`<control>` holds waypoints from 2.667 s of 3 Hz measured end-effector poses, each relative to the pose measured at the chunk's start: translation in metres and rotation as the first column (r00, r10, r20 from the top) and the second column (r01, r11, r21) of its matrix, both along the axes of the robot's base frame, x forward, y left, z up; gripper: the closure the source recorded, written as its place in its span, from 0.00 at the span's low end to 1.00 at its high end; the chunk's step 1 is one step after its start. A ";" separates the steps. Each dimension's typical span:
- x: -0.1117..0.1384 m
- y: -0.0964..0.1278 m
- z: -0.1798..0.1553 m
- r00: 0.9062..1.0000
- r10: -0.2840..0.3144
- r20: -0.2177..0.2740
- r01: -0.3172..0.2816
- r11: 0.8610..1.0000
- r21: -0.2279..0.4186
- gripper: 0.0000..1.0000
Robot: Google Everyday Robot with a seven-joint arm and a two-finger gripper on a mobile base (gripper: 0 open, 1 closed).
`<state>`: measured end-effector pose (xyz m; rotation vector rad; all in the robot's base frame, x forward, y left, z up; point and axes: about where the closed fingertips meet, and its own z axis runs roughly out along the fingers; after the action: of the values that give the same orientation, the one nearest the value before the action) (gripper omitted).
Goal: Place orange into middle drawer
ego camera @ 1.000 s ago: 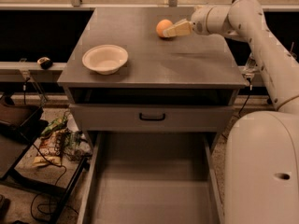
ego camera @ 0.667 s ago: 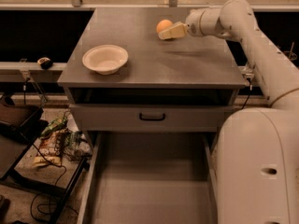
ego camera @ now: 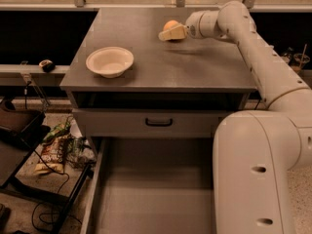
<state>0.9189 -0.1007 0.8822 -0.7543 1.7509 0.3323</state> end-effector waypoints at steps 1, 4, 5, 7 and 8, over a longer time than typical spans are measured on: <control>0.013 0.007 -0.010 0.999 -0.032 -0.007 0.032 0.999 0.025 0.00; 0.023 0.016 -0.026 0.998 -0.055 -0.035 0.056 0.998 0.035 0.65; 0.023 0.016 -0.026 0.998 -0.055 -0.035 0.056 0.998 0.035 0.89; 0.010 0.006 0.000 0.998 -0.055 0.005 0.055 0.998 -0.032 1.00; -0.037 -0.036 0.078 0.985 -0.134 0.110 0.142 0.988 -0.064 1.00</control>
Offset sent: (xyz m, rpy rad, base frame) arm 0.0274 0.0126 -0.0215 0.0342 0.0220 -0.0739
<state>0.8820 -0.1365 0.9602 -0.6846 1.7123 0.1344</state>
